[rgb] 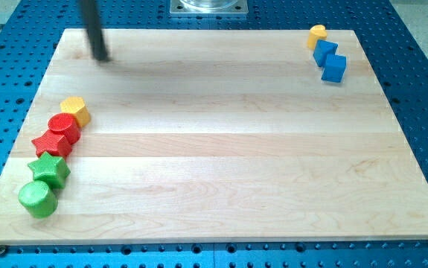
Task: Place the hexagon parallel to the red circle
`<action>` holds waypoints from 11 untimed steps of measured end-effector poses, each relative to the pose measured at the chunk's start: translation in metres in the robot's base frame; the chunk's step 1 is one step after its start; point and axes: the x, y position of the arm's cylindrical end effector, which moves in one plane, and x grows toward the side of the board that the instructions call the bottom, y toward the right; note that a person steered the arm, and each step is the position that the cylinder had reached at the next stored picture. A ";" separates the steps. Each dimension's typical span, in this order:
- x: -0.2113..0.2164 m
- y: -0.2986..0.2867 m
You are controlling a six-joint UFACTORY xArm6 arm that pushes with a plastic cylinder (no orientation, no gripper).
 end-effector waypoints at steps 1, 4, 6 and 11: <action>0.010 -0.054; 0.113 -0.025; 0.123 0.026; 0.158 0.199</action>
